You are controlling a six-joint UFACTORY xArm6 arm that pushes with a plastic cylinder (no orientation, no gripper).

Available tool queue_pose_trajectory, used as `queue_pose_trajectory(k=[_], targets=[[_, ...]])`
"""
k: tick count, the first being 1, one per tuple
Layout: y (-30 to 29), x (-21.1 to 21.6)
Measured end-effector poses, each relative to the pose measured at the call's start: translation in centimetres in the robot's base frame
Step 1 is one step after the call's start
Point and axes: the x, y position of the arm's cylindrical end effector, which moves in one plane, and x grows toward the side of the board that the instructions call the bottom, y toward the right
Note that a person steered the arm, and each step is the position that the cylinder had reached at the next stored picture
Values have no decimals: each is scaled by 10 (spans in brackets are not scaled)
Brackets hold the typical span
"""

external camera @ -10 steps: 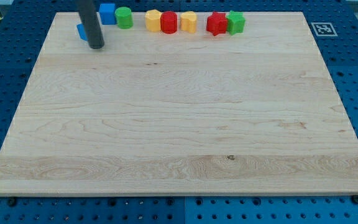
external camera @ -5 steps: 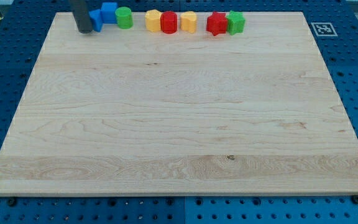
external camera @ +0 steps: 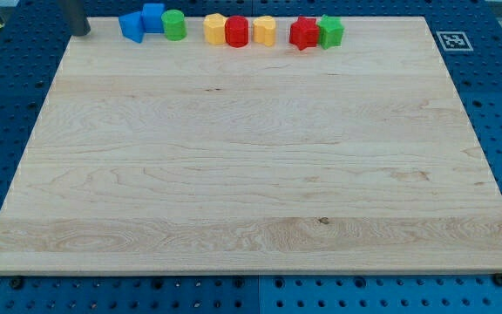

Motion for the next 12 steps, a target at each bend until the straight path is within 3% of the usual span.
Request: queue_pose_trajectory(k=[2,4,12], targets=[[16,-15],[108,-15],[187,-14]])
